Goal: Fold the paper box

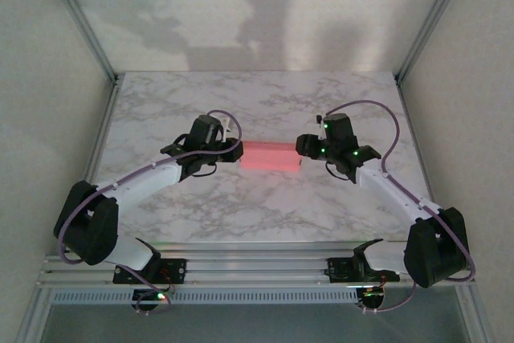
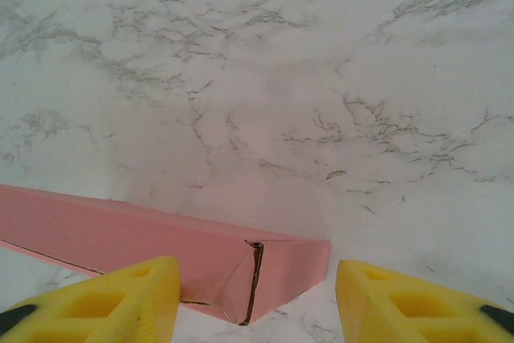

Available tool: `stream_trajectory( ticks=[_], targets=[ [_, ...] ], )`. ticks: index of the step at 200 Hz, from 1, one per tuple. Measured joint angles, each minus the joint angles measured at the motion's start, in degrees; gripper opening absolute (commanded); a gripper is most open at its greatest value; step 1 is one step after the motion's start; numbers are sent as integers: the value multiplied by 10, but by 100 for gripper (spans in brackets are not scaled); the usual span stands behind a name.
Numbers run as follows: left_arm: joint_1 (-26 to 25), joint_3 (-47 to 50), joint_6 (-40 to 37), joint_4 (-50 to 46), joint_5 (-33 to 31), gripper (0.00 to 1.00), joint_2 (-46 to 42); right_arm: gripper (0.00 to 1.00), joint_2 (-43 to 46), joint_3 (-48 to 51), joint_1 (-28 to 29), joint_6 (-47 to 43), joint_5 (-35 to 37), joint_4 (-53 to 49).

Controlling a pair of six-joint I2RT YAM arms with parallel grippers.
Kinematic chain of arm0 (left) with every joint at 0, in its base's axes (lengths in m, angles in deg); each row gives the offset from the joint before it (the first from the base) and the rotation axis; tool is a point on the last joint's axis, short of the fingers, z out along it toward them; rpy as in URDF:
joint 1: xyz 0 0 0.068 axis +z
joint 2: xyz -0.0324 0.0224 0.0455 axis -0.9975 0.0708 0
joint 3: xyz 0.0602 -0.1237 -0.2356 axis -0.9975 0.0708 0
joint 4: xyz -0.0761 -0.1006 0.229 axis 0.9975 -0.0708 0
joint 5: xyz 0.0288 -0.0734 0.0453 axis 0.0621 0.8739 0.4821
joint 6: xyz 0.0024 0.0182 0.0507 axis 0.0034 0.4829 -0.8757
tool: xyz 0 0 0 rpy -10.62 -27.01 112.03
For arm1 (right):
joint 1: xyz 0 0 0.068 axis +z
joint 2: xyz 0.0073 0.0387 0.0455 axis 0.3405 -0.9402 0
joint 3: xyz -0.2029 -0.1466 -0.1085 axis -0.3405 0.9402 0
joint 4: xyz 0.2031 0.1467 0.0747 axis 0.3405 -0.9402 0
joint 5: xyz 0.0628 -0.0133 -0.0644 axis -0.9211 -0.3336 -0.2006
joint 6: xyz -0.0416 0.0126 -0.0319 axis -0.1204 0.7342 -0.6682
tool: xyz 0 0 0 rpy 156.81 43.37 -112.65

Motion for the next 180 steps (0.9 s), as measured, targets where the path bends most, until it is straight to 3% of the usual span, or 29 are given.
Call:
stream_trajectory(
  ticks=[95,180],
  targets=[
    [22,-40,-5,-70,76,25,-58,48,4,21,0,5,-5,27],
    [35,-85,-4,-42,139,22,31,38,11,37,5,13,-11,39]
  ],
)
